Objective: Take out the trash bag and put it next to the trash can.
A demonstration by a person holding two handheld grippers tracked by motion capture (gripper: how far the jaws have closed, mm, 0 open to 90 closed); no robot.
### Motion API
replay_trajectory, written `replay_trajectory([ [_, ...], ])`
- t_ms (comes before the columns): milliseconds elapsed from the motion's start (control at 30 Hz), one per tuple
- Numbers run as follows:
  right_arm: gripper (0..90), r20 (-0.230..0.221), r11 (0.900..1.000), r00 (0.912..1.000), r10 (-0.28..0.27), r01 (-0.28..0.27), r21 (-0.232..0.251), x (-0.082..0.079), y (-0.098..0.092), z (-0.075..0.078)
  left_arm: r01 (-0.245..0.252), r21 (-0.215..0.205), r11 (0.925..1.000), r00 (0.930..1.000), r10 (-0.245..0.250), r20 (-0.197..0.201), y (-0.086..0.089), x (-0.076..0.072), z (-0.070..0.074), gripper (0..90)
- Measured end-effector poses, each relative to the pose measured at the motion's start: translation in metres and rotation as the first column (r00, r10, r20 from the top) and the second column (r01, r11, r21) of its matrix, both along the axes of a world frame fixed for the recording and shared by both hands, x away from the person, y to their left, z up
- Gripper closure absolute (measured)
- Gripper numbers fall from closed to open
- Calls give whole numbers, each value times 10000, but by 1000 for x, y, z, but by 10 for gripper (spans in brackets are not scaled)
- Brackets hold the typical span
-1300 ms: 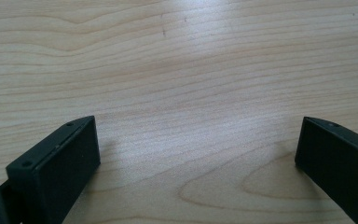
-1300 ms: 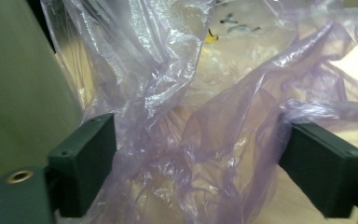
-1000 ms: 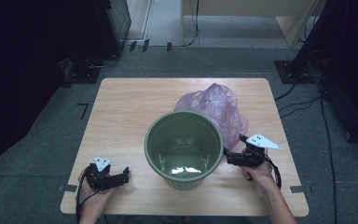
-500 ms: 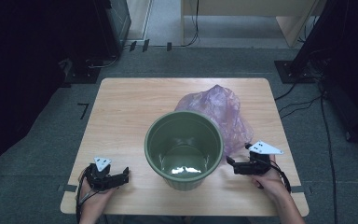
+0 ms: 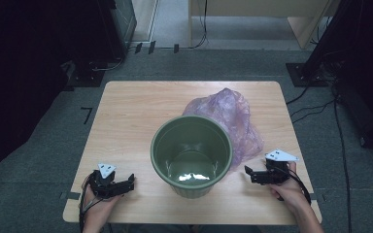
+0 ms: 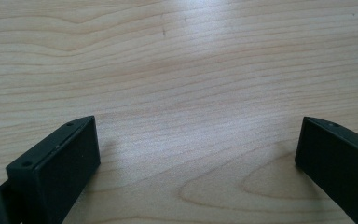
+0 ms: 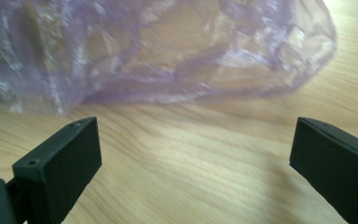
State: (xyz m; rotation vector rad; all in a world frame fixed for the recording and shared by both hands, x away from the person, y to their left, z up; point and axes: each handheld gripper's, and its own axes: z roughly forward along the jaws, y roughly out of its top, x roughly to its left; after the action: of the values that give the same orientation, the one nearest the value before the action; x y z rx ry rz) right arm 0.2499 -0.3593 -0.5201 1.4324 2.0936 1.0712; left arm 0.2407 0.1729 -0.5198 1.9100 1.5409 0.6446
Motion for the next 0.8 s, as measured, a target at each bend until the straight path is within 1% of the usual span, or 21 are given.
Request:
replay_trajectory([
  [200,16,-92,9995,9995,-316,315,-54,-8,-11,-2,2,-3,10000,10000,-2,1,0,0,0,0],
  [500,15,-143,9949,9949,-996,993,-165,-15,-25,-3,3,1,10000,10000,-3,-1,0,0,0,0],
  [633,15,-277,9891,9892,-1441,1431,-341,-18,-30,-4,4,-2,10000,10000,-4,0,0,0,0,0],
  [700,15,-305,9865,9864,-1612,1602,-338,-21,-33,-4,1,-3,10000,10000,-1,0,0,0,0,0],
  [800,15,-321,9824,9827,-1822,1805,-483,-25,-37,-4,0,-5,10000,10000,0,4,0,0,0,0],
])
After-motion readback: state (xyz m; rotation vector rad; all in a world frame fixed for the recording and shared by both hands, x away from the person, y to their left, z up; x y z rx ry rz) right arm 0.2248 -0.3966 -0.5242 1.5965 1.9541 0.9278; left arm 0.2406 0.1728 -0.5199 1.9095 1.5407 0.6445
